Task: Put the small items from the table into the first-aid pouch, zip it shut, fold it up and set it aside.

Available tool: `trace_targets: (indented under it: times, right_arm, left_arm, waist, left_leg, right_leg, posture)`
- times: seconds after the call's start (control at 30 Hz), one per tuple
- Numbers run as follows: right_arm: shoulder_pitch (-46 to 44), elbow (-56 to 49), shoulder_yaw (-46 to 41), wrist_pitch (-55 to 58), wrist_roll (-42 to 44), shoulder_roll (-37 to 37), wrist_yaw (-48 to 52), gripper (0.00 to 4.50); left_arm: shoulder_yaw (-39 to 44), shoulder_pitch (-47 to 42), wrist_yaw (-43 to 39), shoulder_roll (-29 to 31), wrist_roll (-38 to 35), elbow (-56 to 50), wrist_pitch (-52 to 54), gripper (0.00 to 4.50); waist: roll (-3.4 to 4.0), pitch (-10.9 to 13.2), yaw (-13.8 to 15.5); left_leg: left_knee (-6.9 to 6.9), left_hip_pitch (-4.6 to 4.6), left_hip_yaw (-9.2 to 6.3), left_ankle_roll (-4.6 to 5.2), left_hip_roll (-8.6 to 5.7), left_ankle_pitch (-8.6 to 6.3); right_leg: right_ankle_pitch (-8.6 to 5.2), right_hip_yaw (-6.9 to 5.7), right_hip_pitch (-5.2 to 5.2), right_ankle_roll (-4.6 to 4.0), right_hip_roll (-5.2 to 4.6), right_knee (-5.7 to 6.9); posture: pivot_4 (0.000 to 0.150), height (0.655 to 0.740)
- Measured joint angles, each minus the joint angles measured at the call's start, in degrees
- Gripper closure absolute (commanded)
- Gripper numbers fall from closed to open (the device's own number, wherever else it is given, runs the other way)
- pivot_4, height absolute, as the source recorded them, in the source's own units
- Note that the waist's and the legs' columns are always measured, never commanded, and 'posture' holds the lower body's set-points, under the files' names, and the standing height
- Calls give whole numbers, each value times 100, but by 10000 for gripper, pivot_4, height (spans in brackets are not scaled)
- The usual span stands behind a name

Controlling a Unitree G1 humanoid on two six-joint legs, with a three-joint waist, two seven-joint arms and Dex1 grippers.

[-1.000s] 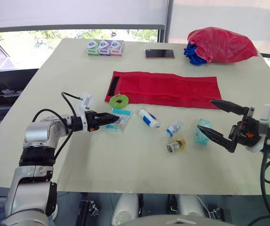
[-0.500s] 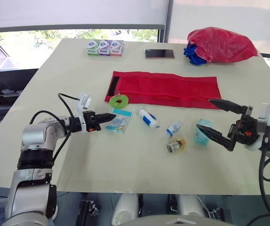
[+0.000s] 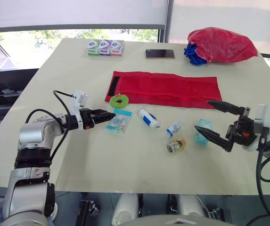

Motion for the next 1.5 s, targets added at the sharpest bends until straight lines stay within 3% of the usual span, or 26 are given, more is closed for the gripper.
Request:
trace_targets:
  times: [0.2, 0.47, 0.5, 0.8, 1.0, 1.3, 1.5]
  right_arm:
    - [-47, -95, 11, 161, -16, -236, 16, 0]
    - [-240, -307, 14, 534, 131, -403, -110, 0]
    - [-240, -308, 15, 535, 130, -403, -111, 0]
    - [-239, -303, 101, 501, 41, -395, -98, 0]
    - [-272, -294, 271, 715, 20, -256, -406, 0]
    - [-1417, -423, 978, 2432, 493, 669, -2410, 0]
    - [-2350, 62, 818, 4054, 2077, 1693, -4388, 0]
  left_arm:
    - [-283, -408, -38, -37, 229, 374, 44, 5377]
    - [-452, -425, -442, -25, 231, 360, 377, 43328]
    - [-447, -419, -467, -15, 223, 352, 398, 44278]
    - [-220, -240, -422, -166, -157, 86, 969, 44278]
    - [419, -184, -10, -477, -665, -335, 1361, 44278]
    - [1345, -582, 1540, -1944, -1843, -1837, 1863, 44278]
    - [1409, -632, 2355, -2694, -2305, -2457, 1854, 44278]
  waist:
    - [2, -1, 10]
    - [1, -4, 7]
    - [2, -3, 7]
    - [-5, 1, -1]
    - [-11, 5, 0]
    - [-12, 5, -6]
    - [-12, 5, -12]
  left_leg:
    - [16, 1, -6, 23, -6, -12]
    - [30, -5, -5, 26, -7, -13]
    - [30, -5, -4, 26, -8, -13]
    - [32, -10, -6, 27, -8, -14]
    - [35, -14, -14, 23, -3, -12]
    - [40, -17, -26, -5, -5, 4]
    - [38, -18, -27, -8, -8, 6]
  right_leg:
    - [-1, 13, 2, 3, 1, 14]
    - [1, 23, 2, -1, 1, 13]
    - [0, 25, 2, -1, 1, 13]
    - [-1, 28, 0, 2, 3, 11]
    - [0, 28, 0, 1, 1, 12]
    - [4, 37, 2, -5, 0, 15]
    - [13, 38, 1, -20, 6, 14]
  posture:
    - [1500, 7400]
    - [1500, 7400]
    - [1500, 7400]
    - [1500, 7400]
    - [1500, 7400]
    - [1500, 7400]
    - [1500, 7400]
